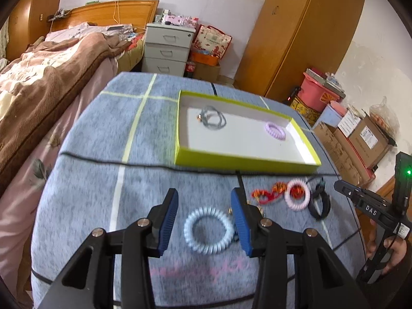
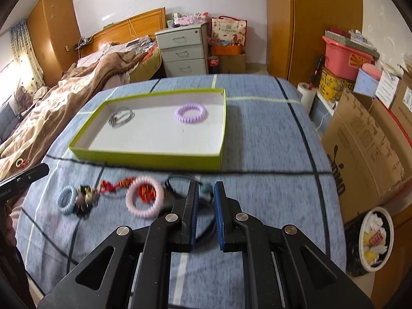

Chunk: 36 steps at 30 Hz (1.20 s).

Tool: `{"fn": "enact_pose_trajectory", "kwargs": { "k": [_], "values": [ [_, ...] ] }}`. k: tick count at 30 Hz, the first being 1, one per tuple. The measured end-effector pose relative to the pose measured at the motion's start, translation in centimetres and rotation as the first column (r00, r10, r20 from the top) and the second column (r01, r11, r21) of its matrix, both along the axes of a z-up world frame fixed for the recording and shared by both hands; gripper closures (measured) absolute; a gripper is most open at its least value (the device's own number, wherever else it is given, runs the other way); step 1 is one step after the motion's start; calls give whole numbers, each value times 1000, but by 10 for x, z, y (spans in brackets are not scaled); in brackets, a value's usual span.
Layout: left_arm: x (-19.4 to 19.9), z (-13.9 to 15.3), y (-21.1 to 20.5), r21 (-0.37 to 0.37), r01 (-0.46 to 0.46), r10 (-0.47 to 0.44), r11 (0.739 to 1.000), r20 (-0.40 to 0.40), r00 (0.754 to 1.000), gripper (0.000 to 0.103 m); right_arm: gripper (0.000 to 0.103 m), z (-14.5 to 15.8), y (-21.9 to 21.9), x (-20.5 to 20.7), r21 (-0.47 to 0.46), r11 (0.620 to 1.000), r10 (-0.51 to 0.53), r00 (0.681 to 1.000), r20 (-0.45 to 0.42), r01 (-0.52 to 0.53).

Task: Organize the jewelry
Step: 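Grasp light blue coil with left tool while right tool approaches black watch band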

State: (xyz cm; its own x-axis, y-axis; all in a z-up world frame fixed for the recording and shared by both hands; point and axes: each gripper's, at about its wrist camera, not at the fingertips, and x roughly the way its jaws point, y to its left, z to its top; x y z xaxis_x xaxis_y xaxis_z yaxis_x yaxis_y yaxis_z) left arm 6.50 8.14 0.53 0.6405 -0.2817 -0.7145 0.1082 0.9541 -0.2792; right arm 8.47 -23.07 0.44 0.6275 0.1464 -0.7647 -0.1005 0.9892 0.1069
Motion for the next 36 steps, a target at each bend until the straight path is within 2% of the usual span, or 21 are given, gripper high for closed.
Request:
{"fn": "enact_pose_trajectory", "kwargs": {
  "k": [4,10,14,20,25,28,31,33,36],
  "values": [
    [-6,-13,3,-14,-9,8,1000,-35,999,58,90,-14,-7,-4,0,1000,-25,999,-35,25],
    [-14,-22,7,-20,-18,17,1000,-46,999,58,88,-21,-6,-7,29,999,-16,999,-45,17],
    [-16,-25,6,-19,-21,19,1000,-59,998,58,68,-27,1,-5,22,1000,0,998,-62,1],
    [-18,-29,5,4,-11,11,1000,-69,998,58,68,-35,-1,0,-1,1000,-25,995,-98,25],
    [-19,-35,6,22,-3,5,1000,-86,996,58,68,-35,3,-1,-31,999,-18,996,-87,16],
    [-19,-37,8,5,-1,1,1000,-92,996,58,69,-36,6,-2,-34,999,-7,996,-85,4],
    [-17,-37,5,27,4,-1,1000,-92,996,58,70,-35,6,-3,-37,999,-7,997,-83,4],
    [-15,-37,4,28,11,-9,1000,-91,996,58,78,-35,6,-3,-31,1000,-3,996,-84,1],
    [-12,-36,1,53,4,1,999,-93,996,58,79,-34,8,-4,-34,999,-5,997,-81,3]
  ]
}}
